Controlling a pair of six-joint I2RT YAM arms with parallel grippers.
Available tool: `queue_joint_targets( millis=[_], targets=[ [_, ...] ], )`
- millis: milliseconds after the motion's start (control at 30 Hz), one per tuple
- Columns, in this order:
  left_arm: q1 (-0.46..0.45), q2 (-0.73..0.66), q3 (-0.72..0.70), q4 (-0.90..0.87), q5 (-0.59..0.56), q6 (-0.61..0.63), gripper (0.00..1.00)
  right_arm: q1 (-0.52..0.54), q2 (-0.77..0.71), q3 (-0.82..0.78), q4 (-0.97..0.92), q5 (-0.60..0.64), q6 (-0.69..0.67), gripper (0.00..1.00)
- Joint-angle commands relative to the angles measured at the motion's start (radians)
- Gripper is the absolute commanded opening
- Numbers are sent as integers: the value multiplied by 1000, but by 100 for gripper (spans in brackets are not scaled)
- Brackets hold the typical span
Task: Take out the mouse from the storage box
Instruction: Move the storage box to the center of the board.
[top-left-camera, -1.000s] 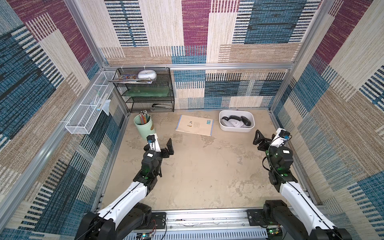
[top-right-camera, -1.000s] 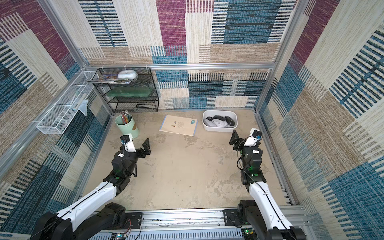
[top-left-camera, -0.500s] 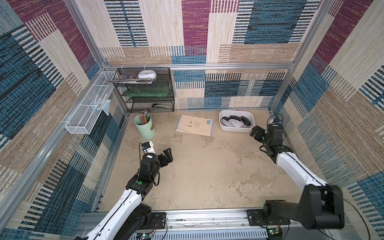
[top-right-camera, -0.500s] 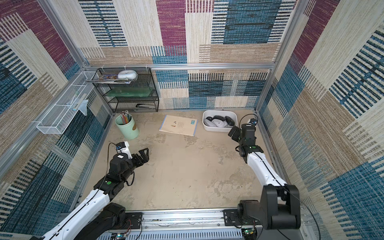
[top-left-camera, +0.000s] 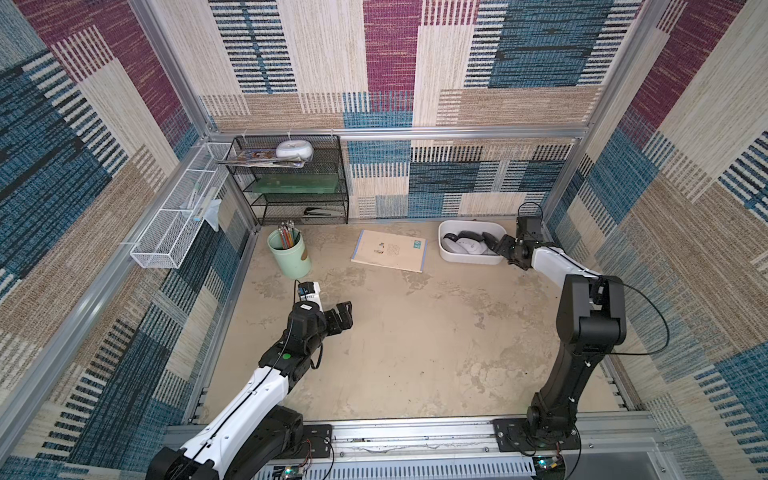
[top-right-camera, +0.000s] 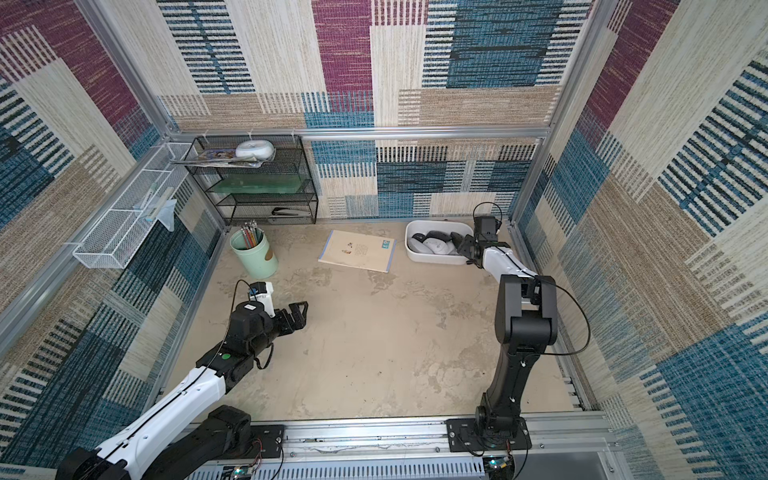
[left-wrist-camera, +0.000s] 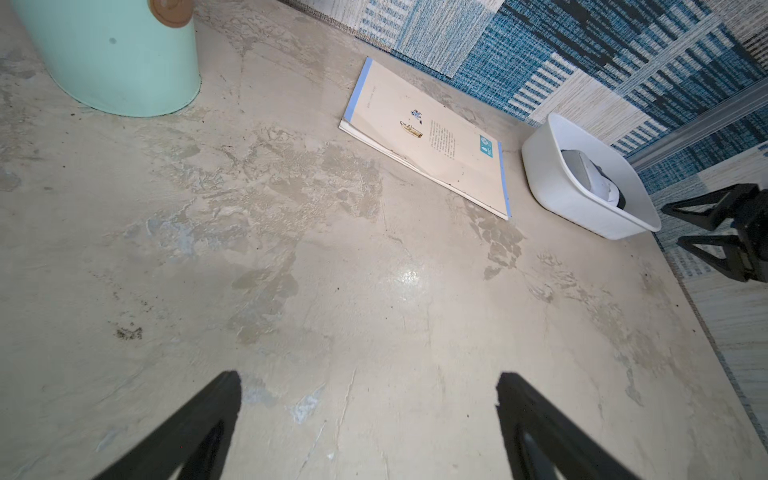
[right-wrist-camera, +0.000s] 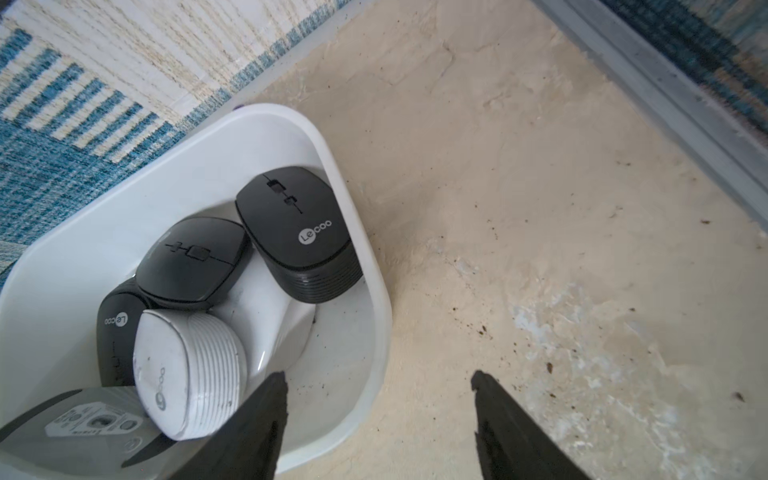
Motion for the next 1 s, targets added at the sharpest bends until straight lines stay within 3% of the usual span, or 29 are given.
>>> queue_joint_targets(
  millis=[0,300,600,967],
  targets=[
    [-1,10,10,30,17,17,100,-3,33,35,-38,-26,-5,68],
    [-1,19,9,32,2,24,100,-9,95,81,-83,-2,6,50],
    [-1,43,11,34,-23,28,100,-12,106,104,-150,18,20,21],
    [-1,62,15,43,-13,25,100,-12,-24,-29,-129,-3,17,8]
  ],
)
